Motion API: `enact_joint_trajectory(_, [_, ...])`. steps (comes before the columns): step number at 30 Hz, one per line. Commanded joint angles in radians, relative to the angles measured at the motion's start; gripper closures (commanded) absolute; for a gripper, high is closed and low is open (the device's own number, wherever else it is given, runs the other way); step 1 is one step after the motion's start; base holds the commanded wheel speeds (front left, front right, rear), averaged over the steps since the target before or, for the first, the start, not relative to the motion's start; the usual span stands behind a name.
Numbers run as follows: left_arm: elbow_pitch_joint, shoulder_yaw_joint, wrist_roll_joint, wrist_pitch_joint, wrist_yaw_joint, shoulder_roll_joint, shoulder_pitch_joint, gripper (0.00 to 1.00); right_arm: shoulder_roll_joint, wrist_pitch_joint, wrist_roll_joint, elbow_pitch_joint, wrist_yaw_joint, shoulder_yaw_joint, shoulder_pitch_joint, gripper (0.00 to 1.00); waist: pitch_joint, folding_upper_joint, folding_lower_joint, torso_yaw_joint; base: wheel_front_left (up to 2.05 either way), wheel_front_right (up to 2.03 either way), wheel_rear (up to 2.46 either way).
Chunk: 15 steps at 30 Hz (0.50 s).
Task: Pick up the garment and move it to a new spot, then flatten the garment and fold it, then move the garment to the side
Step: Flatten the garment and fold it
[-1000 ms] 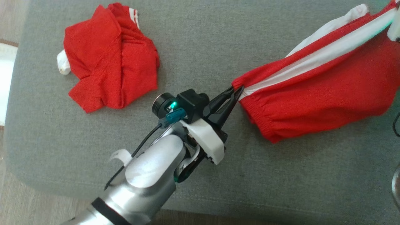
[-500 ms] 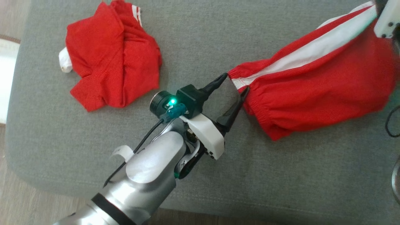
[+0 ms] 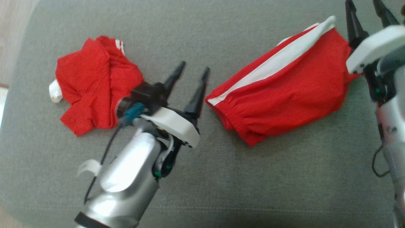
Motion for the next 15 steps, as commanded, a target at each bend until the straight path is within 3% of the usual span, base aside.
enact_joint_trajectory(1, [-0.067, 0.08, 0.015, -0.008, 0.017, 0.023, -0.002, 0.0, -0.016, -0.052, 0.035, -0.077, 0.007, 0.031, 0.028, 0.0, -0.058, 0.0, 0.0, -0.04, 0.0, 0.0, 0.0])
enact_joint_trajectory(8, [-0.235, 0.281, 0.09, -0.008, 0.066, 0.025, 0.112, 0.0, -0.037, -0.2, 0.024, -0.237, 0.007, 0.077, 0.222, 0.0, -0.134, 0.0, 0.0, -0.079, 0.0, 0.0, 0.0])
enact_joint_trajectory(15, [-0.338, 0.422, 0.16, -0.008, 0.067, 0.003, 0.275, 0.0, 0.034, -0.259, -0.073, -0.358, 0.007, 0.033, 0.427, 0.0, -0.184, 0.0, 0.0, -0.116, 0.0, 0.0, 0.0])
